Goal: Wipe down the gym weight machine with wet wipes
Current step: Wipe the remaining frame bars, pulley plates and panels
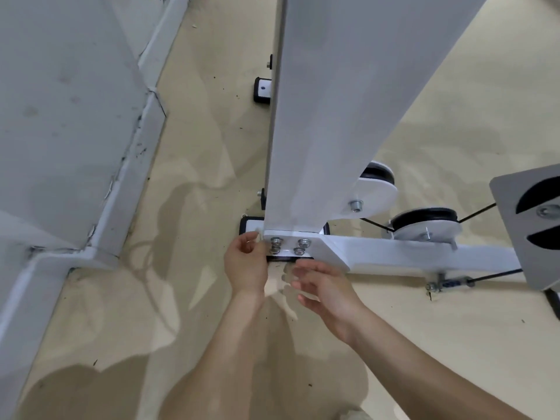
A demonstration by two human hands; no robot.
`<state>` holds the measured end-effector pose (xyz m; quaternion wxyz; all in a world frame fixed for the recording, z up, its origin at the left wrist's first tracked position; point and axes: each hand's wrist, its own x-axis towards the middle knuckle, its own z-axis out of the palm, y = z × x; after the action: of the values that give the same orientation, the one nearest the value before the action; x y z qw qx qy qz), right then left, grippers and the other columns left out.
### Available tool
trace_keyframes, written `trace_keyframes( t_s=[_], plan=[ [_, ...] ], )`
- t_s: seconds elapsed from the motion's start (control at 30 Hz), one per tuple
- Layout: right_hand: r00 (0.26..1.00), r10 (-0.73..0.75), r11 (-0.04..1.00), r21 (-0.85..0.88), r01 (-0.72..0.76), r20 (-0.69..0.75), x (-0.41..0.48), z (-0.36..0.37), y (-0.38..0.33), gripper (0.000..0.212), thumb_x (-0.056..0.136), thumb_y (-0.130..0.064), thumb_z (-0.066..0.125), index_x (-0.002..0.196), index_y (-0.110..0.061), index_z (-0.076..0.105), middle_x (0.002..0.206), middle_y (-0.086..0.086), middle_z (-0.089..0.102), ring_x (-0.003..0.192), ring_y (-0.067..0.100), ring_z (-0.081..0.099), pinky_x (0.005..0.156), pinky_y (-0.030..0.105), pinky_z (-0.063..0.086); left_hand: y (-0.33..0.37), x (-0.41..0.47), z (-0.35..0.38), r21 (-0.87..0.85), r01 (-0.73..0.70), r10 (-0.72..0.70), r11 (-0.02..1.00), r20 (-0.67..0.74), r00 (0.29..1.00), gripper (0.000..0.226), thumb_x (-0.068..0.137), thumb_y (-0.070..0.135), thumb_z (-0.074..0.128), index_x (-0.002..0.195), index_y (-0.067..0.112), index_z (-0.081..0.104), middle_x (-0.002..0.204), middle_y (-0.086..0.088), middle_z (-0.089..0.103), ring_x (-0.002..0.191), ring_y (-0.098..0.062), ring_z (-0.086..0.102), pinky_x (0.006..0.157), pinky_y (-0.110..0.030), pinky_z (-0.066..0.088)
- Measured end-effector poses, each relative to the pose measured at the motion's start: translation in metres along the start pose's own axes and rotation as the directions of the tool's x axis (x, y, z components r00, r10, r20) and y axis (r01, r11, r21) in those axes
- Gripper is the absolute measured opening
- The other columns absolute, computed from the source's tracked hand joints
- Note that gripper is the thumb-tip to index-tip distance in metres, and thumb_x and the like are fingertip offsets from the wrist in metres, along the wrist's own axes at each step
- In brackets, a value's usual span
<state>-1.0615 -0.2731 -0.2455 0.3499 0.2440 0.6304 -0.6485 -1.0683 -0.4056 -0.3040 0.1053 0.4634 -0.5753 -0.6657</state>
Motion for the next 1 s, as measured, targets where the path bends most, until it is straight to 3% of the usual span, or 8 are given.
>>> trace_keyframes(
  t_s=[0.2,0.3,0.43,0.6,0.8,0.83,0.9,1.0],
  plan=[
    [1.0,0.002,0.977,-0.213,-0.004,-0.006,-0.034,-0.018,-0.018,0.026,0.09,-0.002,0.055,0.109,-0.017,0.066,0.102,-0.002,0.074,0.086,0.011,0.065,0.078,0.028,0.048,0.005,-0.035,0.004,0.167,0.088,-0.12,0.982,0.195,0.974,0.021,0.076,0.006,0.063,0.058,0.014,0.057,0.059,0.0,0.058,0.059,-0.015,0.052,0.055,-0.021,0.04],
    [0.998,-0.044,0.956,-0.292,0.03,-0.042,-0.061,-0.039,-0.037,0.029,0.09,-0.001,0.055,0.11,-0.018,0.065,0.104,-0.003,0.072,0.086,0.009,0.065,0.077,0.026,0.05,0.013,-0.074,0.016,0.274,-0.176,0.083,0.945,0.32,0.944,0.02,0.078,0.004,0.063,0.069,0.021,0.066,0.068,0.01,0.065,0.064,-0.008,0.057,0.058,-0.01,0.039],
    [0.99,-0.091,0.938,-0.343,0.049,-0.106,-0.109,-0.08,-0.057,0.025,0.093,-0.005,0.054,0.111,-0.017,0.066,0.108,0.0,0.073,0.093,0.015,0.067,0.082,0.03,0.052,0.023,-0.082,0.042,0.473,-0.751,0.461,0.461,0.595,0.658,0.015,0.084,0.014,0.061,0.093,0.018,0.072,0.093,0.002,0.068,0.084,-0.021,0.062,0.066,-0.027,0.041],
    [0.993,-0.044,0.928,-0.371,0.0,-0.109,-0.134,-0.115,-0.051,0.02,0.092,-0.009,0.056,0.108,-0.014,0.068,0.102,0.003,0.074,0.089,0.013,0.067,0.083,0.03,0.05,0.027,-0.072,0.07,0.563,-0.816,0.377,-0.131,0.79,0.484,0.026,0.093,0.03,0.05,0.107,0.011,0.063,0.102,-0.007,0.062,0.091,-0.029,0.062,0.068,-0.034,0.047],
    [0.994,-0.037,0.936,-0.351,-0.003,-0.106,-0.096,-0.136,-0.014,0.016,0.091,0.0,0.052,0.096,-0.006,0.066,0.086,0.004,0.071,0.077,0.015,0.059,0.066,0.019,0.046,-0.001,-0.128,0.122,0.206,-0.948,-0.045,-0.242,0.974,0.223,0.019,0.091,0.012,0.05,0.11,0.014,0.056,0.109,-0.007,0.058,0.105,-0.031,0.056,0.073,-0.035,0.04],
    [0.99,-0.065,0.938,-0.345,0.019,-0.123,-0.094,-0.141,-0.008,0.018,0.09,0.001,0.051,0.093,-0.008,0.067,0.086,0.004,0.07,0.077,0.015,0.058,0.064,0.018,0.045,-0.012,-0.13,0.119,0.202,-0.966,-0.065,-0.16,0.975,0.215,0.016,0.089,0.011,0.052,0.104,0.014,0.059,0.102,-0.006,0.061,0.1,-0.03,0.058,0.074,-0.033,0.043],
    [0.969,-0.153,0.948,-0.304,0.09,-0.192,-0.094,-0.155,-0.002,0.02,0.092,-0.003,0.052,0.101,-0.015,0.065,0.097,0.003,0.068,0.078,0.013,0.061,0.068,0.021,0.048,-0.03,-0.129,0.107,0.342,-0.884,0.035,0.319,0.928,0.372,0.011,0.09,0.011,0.055,0.09,0.018,0.064,0.08,0.004,0.06,0.082,-0.019,0.06,0.069,-0.026,0.044],
    [0.956,-0.259,0.949,-0.22,0.226,-0.137,-0.1,-0.165,-0.009,0.045,0.094,-0.012,0.06,0.131,-0.037,0.049,0.12,-0.012,0.057,0.086,-0.002,0.065,0.085,0.032,0.056,-0.014,-0.141,0.09,0.253,-0.215,-0.06,0.943,0.767,0.639,0.016,0.088,0.013,0.07,0.104,0.015,0.071,0.078,0.002,0.059,0.067,-0.01,0.052,0.067,-0.02,0.041]
  ],
)
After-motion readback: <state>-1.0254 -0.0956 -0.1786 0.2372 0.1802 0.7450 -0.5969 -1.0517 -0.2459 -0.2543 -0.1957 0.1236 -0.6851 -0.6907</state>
